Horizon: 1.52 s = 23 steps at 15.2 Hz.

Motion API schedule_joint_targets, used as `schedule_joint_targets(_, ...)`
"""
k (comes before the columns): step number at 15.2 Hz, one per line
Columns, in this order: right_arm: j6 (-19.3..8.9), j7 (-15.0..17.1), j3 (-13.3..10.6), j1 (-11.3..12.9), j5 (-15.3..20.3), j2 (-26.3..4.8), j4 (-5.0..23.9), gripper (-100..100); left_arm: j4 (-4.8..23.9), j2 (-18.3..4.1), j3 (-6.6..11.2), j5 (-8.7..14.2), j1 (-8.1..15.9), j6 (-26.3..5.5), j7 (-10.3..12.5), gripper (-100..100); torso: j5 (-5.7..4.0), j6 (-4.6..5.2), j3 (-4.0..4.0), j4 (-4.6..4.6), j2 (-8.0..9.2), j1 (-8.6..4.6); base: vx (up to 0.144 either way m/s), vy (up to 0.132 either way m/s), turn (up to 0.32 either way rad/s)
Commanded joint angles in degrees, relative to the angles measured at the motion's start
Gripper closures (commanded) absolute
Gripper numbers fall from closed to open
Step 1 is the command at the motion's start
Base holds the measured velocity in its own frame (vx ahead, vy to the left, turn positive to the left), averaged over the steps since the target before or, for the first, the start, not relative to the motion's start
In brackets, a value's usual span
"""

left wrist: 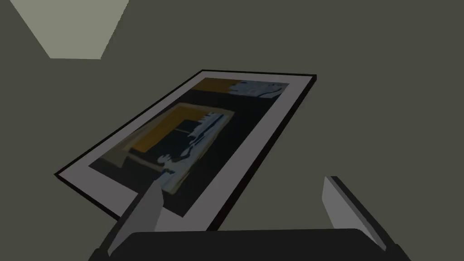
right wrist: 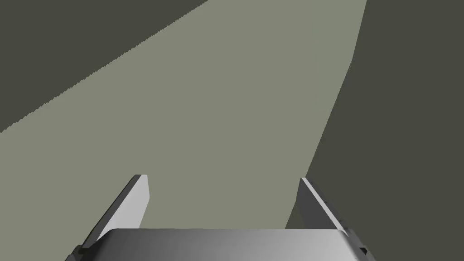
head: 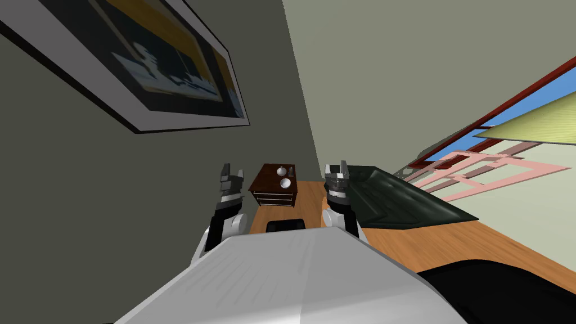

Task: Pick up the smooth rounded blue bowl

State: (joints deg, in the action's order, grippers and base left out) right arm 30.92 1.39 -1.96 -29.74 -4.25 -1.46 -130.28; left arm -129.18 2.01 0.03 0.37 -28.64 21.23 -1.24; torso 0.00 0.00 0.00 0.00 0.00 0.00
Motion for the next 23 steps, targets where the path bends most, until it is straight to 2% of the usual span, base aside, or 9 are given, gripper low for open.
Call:
schedule_joint_targets(1,0.0,0.0,0.0,0.0,0.0,0.0,0.0,0,0.7,-2.5,-0.07,0.1,0.4,-0.6,0.2,-100,0.00,0.00,0.00,0.00,0.00,0.00,0.000,0.000,0.000)
schedule_joint_targets(2,0.0,0.0,0.0,0.0,0.0,0.0,0.0,0,0.7,-2.5,-0.07,0.1,0.4,-0.6,0.2,-100,0.00,0.01,0.00,0.00,-0.01,0.00,0.000,-0.008,-0.004)
schedule_joint_targets(4,0.0,0.0,0.0,0.0,0.0,0.0,0.0,0,2.3,-5.7,-0.24,0.4,1.4,-1.9,0.6,-100,0.00,0.00,0.00,0.00,0.00,-0.01,0.001,-0.014,-0.003)
schedule_joint_targets(5,0.0,0.0,0.0,0.0,0.0,0.0,0.0,0,2.3,-5.9,-0.24,0.4,1.4,-1.9,0.6,-100,0.00,0.01,-0.01,0.00,-0.01,-0.04,0.001,-0.018,-0.004)
schedule_joint_targets(8,0.0,0.0,0.0,0.0,0.0,0.0,0.0,0,6.3,-10.3,-0.64,1.2,3.8,-5.1,1.6,-100,-0.01,0.01,-0.02,-0.01,-0.02,-0.06,0.001,-0.028,-0.007)
schedule_joint_targets(13,0.0,0.0,0.0,0.0,0.0,0.0,0.0,0,9.9,-12.4,-1.00,1.9,5.9,-7.9,2.5,-100,-0.02,0.01,-0.02,-0.01,-0.03,-0.13,0.002,-0.032,-0.005)
schedule_joint_targets(14,0.0,0.0,0.0,0.0,0.0,0.0,0.0,0,11.9,-13.3,-1.20,2.2,7.2,-9.6,3.0,-100,-0.02,0.01,-0.02,-0.01,-0.03,-0.12,0.003,-0.029,-0.003)
schedule_joint_targets(15,0.0,0.0,0.0,0.0,0.0,0.0,0.0,0,11.9,-13.3,-1.20,2.2,7.2,-9.6,3.0,-100,-0.02,0.01,-0.03,-0.01,-0.04,-0.12,0.004,-0.029,-0.007)
schedule_joint_targets(23,0.0,0.0,0.0,0.0,0.0,0.0,0.0,0,21.3,-15.7,-2.15,4.0,12.7,-17.1,5.3,-100,-0.03,0.01,-0.05,-0.02,-0.08,-0.18,0.008,-0.039,-0.008)
